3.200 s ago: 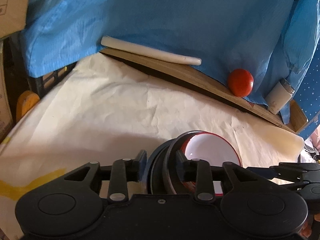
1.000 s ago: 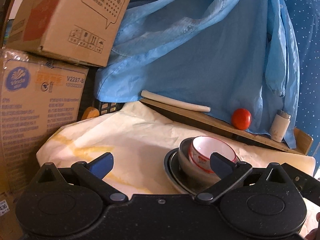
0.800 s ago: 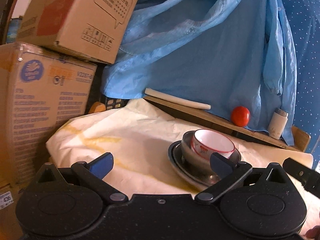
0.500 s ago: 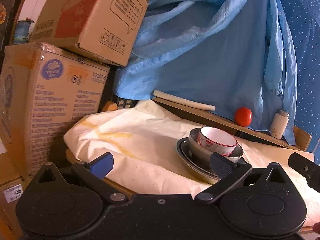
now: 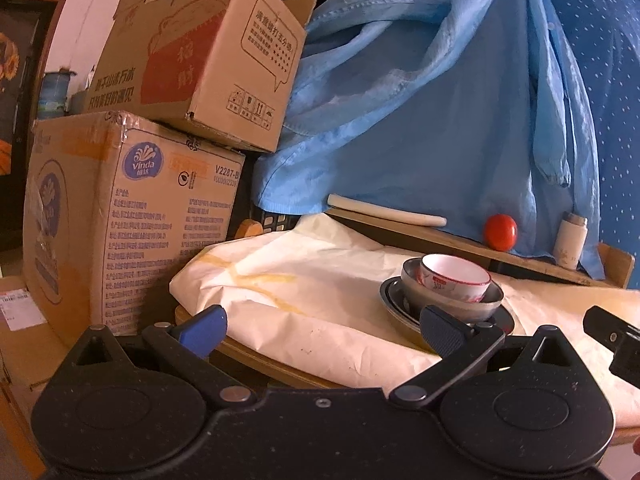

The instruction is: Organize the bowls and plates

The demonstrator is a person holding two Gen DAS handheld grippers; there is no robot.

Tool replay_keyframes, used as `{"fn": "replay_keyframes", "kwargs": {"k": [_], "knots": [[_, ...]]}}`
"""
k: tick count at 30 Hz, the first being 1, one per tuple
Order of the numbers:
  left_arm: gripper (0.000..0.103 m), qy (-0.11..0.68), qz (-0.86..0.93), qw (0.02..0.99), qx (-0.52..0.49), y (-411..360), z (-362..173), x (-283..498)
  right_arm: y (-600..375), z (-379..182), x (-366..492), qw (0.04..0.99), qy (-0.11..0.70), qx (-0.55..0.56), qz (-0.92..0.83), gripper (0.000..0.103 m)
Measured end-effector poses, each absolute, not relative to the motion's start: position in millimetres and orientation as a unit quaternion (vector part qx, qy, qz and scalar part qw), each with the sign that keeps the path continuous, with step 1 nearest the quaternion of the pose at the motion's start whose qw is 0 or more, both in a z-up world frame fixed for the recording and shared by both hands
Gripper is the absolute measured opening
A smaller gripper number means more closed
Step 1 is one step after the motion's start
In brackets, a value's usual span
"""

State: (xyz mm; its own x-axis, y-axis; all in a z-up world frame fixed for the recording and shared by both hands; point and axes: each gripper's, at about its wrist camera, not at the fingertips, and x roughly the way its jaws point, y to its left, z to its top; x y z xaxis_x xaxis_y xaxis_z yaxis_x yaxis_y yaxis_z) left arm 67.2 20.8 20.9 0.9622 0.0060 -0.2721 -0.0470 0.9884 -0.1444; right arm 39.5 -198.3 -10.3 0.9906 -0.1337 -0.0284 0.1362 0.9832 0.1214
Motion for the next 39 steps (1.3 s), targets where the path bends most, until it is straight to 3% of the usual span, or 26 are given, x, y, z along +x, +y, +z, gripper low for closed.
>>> {"fn": "replay_keyframes", "kwargs": {"k": [23, 39], "knots": [[0.102, 0.108, 0.005, 0.994, -0.032, -5, -27, 84, -209, -57, 54, 0.994, -0.002, 0.071, -0.086, 0.103], [0.102, 0.097, 0.000, 0.995, -0.019, -9, -29, 83, -210, -63, 58, 0.994, 0.004, 0.076, -0.075, 0.103]]}}
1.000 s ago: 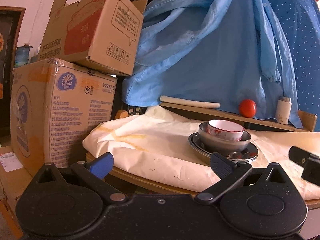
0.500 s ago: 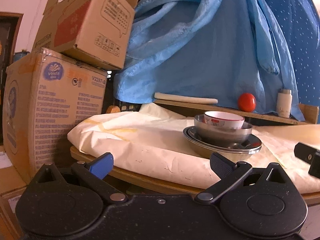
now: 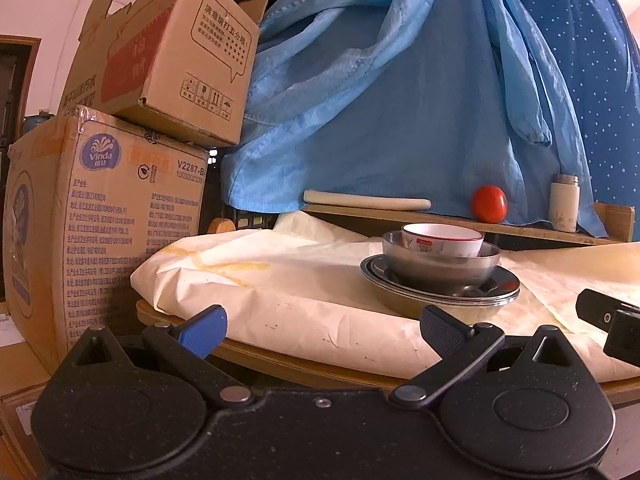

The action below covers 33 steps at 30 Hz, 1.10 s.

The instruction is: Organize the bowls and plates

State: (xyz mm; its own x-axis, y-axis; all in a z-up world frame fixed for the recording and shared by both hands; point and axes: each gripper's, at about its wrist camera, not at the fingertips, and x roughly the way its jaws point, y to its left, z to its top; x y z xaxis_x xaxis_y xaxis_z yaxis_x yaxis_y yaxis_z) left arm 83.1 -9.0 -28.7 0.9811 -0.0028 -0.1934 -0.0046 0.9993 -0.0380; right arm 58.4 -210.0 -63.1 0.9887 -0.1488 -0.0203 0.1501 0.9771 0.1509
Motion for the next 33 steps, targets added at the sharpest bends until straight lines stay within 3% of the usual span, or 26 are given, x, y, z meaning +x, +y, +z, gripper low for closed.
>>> {"fn": "replay_keyframes", "kwargs": {"k": [33], "knots": [[0.102, 0.091, 0.000, 0.996, -0.019, -10.0, -23.5, 76.1, -202.8, -59.5, 53.6, 0.995, -0.004, 0.068, -0.072, 0.103]]}}
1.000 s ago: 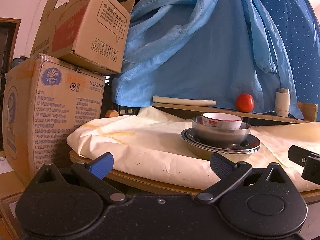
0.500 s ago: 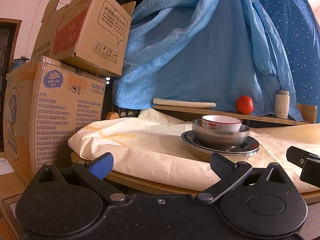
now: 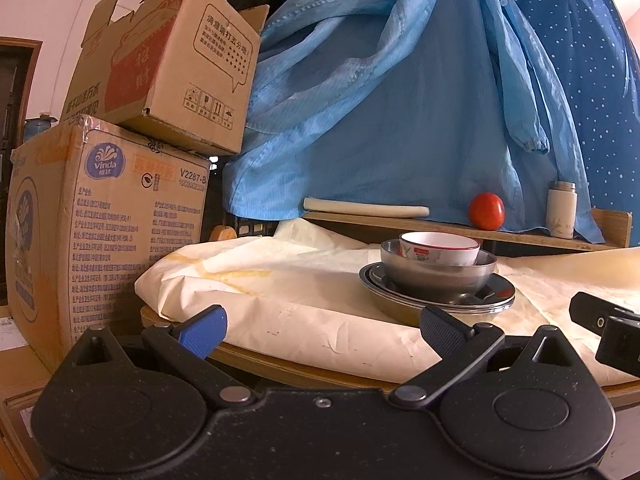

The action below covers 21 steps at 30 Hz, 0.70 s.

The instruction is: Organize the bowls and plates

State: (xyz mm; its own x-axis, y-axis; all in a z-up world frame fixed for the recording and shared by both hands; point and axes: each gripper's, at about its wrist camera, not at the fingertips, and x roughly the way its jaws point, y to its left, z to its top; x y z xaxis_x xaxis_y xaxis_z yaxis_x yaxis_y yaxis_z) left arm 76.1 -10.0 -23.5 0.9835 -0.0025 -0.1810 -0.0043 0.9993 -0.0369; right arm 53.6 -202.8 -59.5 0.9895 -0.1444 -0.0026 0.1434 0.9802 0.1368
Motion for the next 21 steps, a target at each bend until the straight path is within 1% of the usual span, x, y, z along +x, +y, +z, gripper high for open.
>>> {"fn": "replay_keyframes", "kwargs": {"k": [21], "knots": [[0.102, 0.093, -0.016, 0.995, -0.014, -17.6, -20.4, 69.5, -204.1, -57.8, 46.3, 0.995, -0.012, 0.066, -0.078, 0.103]]}}
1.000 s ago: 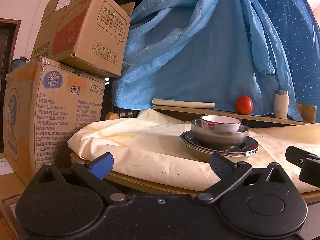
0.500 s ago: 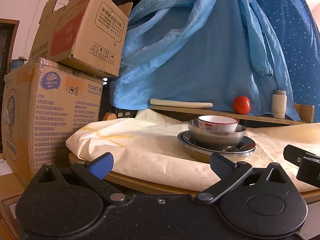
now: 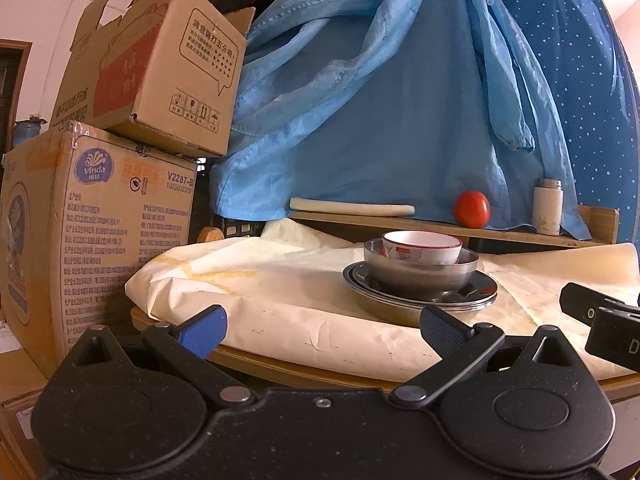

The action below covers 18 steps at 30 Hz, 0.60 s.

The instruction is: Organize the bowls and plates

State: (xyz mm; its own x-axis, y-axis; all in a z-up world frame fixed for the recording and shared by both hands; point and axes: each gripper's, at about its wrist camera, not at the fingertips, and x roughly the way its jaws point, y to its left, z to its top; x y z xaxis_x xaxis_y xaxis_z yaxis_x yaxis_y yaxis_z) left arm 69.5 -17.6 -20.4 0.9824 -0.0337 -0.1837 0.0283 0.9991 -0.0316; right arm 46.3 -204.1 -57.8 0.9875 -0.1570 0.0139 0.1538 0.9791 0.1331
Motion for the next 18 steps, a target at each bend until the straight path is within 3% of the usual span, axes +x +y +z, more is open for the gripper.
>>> {"fn": "replay_keyframes", "kwargs": {"k": [18], "knots": [[0.102, 0.088, -0.016, 0.996, -0.015, -19.3, -17.7, 63.2, -204.4, -55.4, 40.4, 0.995, -0.017, 0.067, -0.076, 0.103]]}}
